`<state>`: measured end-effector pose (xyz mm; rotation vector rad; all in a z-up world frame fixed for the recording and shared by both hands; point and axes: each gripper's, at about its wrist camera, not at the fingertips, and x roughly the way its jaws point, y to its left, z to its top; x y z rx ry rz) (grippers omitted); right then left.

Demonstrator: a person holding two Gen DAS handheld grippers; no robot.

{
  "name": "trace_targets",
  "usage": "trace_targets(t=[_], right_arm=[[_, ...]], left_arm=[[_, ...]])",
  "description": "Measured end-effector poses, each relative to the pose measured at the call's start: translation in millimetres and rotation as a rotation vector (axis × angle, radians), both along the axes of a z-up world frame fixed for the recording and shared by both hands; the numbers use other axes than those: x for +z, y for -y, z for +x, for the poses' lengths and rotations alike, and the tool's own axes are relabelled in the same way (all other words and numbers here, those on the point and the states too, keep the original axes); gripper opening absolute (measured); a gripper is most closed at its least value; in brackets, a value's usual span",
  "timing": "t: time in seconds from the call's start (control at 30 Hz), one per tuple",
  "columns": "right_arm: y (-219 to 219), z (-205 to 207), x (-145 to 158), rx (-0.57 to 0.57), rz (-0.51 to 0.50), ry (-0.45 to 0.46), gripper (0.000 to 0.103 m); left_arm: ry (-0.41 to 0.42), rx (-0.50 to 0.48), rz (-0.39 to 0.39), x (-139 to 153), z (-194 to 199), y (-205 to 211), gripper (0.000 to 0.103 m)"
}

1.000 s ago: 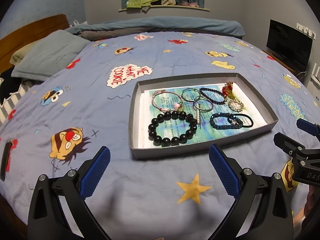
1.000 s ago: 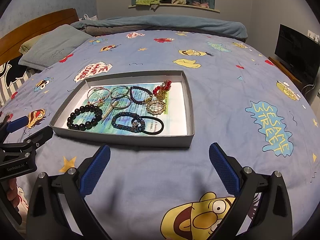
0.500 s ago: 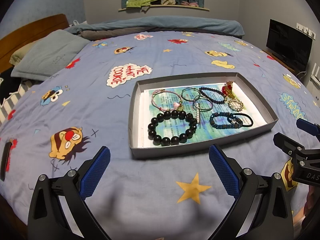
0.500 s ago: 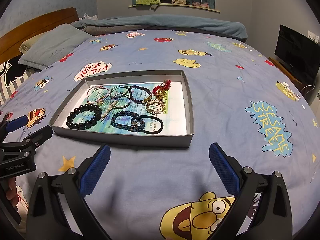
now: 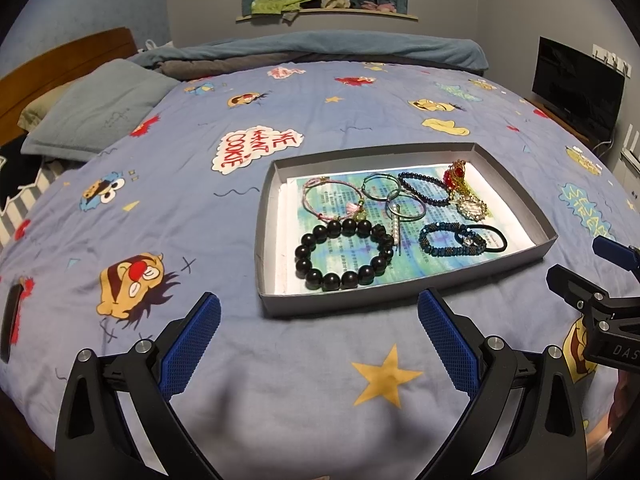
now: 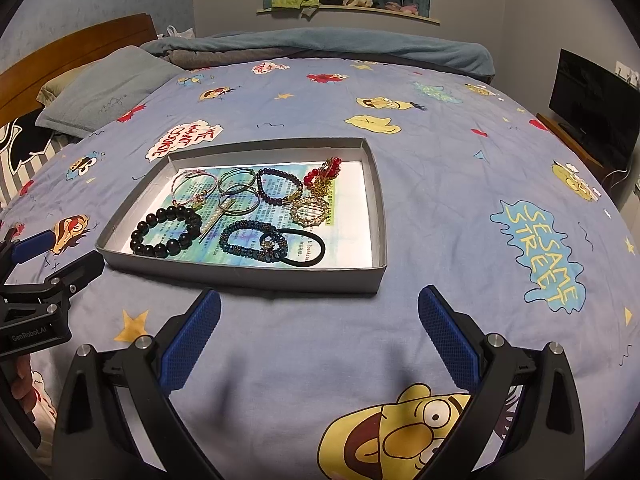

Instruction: Organize jewelry

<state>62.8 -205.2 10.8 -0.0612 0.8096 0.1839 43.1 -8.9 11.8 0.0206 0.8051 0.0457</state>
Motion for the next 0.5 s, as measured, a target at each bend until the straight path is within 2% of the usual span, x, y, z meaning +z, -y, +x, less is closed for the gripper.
trace_targets(t=[0.5], right_arm=[[-0.1,0.7,-4.0,-0.001,-0.004,-0.005,0.098]], left_arm=[[0.006,-0.009,-0.003,-1.7,1.0,-1.4,0.098]])
